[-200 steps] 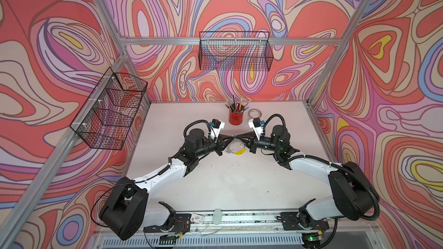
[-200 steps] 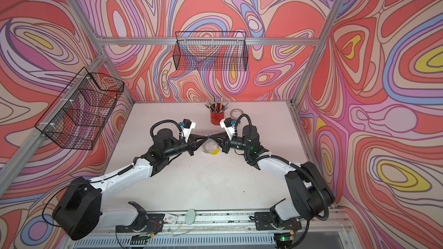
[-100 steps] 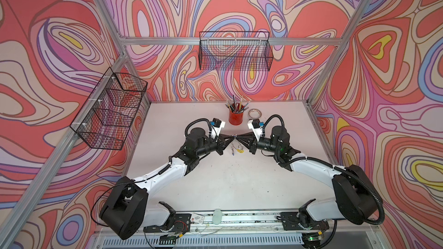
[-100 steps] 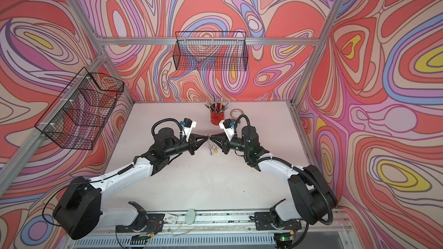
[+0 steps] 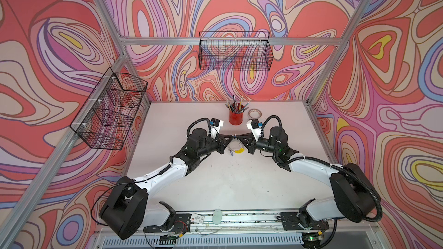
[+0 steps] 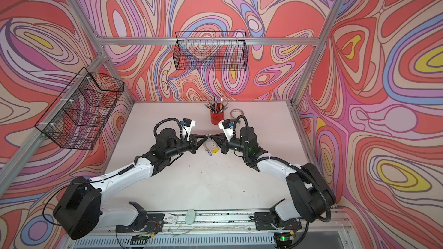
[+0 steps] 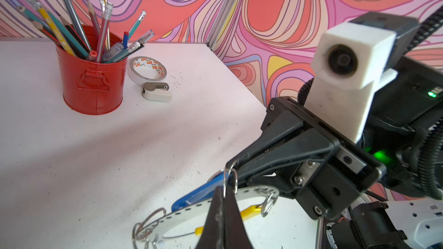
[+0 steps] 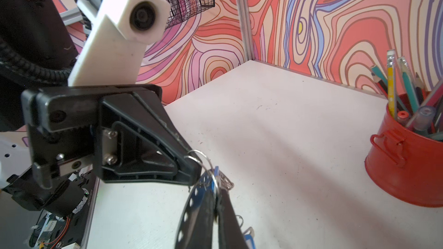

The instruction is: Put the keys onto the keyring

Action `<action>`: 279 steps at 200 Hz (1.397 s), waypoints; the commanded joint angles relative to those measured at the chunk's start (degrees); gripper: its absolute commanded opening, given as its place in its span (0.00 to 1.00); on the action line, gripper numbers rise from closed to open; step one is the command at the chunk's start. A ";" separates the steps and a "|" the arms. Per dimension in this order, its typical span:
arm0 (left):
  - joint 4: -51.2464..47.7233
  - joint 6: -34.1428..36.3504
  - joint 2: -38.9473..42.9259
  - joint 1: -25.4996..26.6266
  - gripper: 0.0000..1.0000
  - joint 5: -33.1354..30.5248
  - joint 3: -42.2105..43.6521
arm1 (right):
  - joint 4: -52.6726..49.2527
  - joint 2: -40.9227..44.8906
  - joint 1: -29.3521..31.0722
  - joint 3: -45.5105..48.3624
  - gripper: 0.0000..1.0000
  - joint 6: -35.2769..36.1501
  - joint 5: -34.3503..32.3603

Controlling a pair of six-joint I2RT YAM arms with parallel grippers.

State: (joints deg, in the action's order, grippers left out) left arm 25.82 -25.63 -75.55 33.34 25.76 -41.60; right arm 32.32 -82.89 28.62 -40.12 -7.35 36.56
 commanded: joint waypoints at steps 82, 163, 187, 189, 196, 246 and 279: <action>17.24 -6.45 -0.27 1.81 0.00 -0.53 -2.11 | -6.33 -1.93 1.45 3.87 0.16 0.17 -3.99; 20.06 -4.85 -1.02 0.64 0.00 4.75 -0.03 | -5.38 3.41 -5.30 4.84 0.43 -9.78 -13.26; 23.15 -7.40 -2.42 -1.08 0.00 8.66 0.62 | -8.23 4.85 -9.01 2.10 0.48 -15.42 -13.56; 23.49 -7.66 -2.61 -1.26 0.00 9.04 0.64 | -7.95 5.09 -9.37 2.00 0.49 -16.01 -13.25; 24.74 -8.66 -2.99 -1.82 0.00 10.20 0.88 | -6.90 5.83 -10.47 1.97 0.50 -17.62 -12.47; 27.52 -10.87 -4.66 -3.94 0.00 16.18 0.91 | -3.20 7.57 -10.32 -2.17 0.55 -20.16 2.96; 26.82 -10.55 -4.79 -3.98 0.00 16.87 0.82 | -5.94 5.30 -7.82 -6.44 0.50 -18.97 6.92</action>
State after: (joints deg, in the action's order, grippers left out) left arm 48.38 -35.27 -80.27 29.56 40.10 -40.77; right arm 27.38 -75.90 19.35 -43.55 -26.00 37.54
